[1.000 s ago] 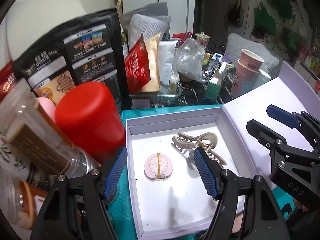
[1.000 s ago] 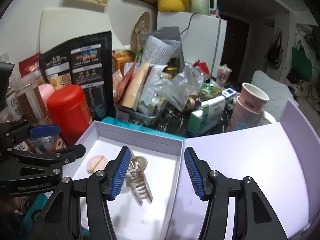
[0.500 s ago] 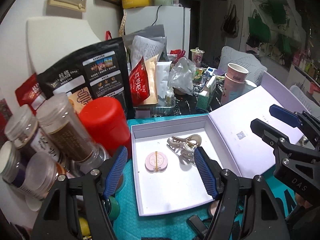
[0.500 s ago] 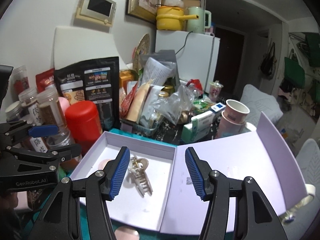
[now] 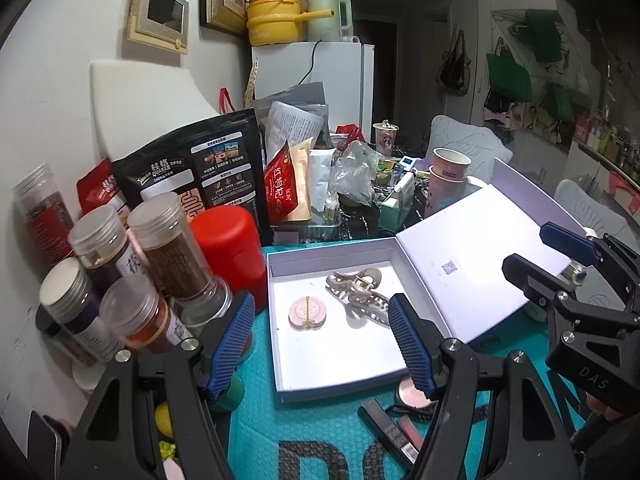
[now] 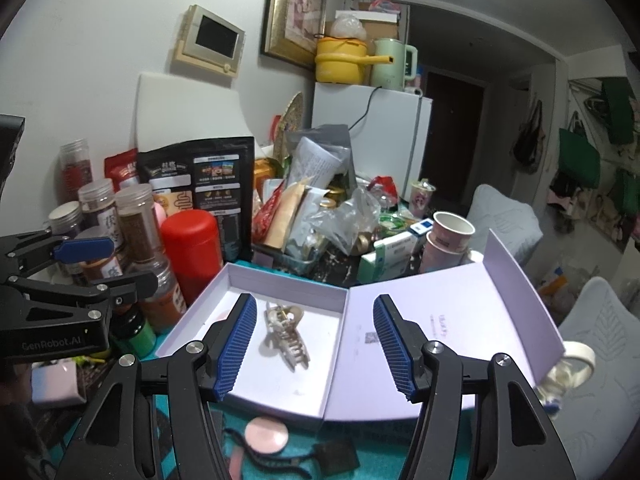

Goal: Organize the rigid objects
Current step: 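Withdraw both grippers from the box back toward the remaining items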

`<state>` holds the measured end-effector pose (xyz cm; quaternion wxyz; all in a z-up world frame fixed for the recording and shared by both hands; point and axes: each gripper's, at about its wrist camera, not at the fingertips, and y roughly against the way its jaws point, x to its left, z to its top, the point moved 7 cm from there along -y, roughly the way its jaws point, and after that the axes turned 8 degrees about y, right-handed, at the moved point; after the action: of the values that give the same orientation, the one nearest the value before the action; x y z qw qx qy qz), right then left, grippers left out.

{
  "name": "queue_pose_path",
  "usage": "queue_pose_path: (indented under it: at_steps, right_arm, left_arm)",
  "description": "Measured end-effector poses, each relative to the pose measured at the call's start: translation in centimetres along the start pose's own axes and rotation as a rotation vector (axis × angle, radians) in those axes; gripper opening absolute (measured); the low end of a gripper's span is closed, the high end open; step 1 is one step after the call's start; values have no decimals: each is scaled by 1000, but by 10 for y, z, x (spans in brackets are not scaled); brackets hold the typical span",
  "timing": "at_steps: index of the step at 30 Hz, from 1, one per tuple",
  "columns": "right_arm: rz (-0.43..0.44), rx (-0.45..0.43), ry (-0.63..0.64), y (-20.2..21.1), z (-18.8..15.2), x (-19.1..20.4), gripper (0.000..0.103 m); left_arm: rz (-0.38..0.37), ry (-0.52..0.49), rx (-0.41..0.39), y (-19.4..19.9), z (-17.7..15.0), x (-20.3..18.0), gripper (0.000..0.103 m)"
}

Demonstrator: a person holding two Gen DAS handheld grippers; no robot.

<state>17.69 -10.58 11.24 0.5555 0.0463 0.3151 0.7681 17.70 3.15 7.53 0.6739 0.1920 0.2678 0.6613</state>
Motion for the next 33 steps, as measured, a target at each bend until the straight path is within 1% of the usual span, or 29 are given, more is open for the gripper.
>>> queue_pose_path:
  at_steps: [7,17,21,25,33]
  right_arm:
    - [3,-3,-1,28,-19,9,63]
    - [14,35,-6,48,-53,22,63]
    - [25,54,-14,51,-68,27,63]
    - [37,73,-21,53,-84,32,63]
    - [49,103,-35,53,-108,40,63]
  left_arm:
    - [-18,-19,2,22,-23,-9,69]
    - [-37,-12,36,35,-62,-11,69]
    - [-46,7,44,40,-77,-9,69]
    - [-74,31,60,44,-91,-8,69]
    - [-66,28,89,43,-116,-9,69]
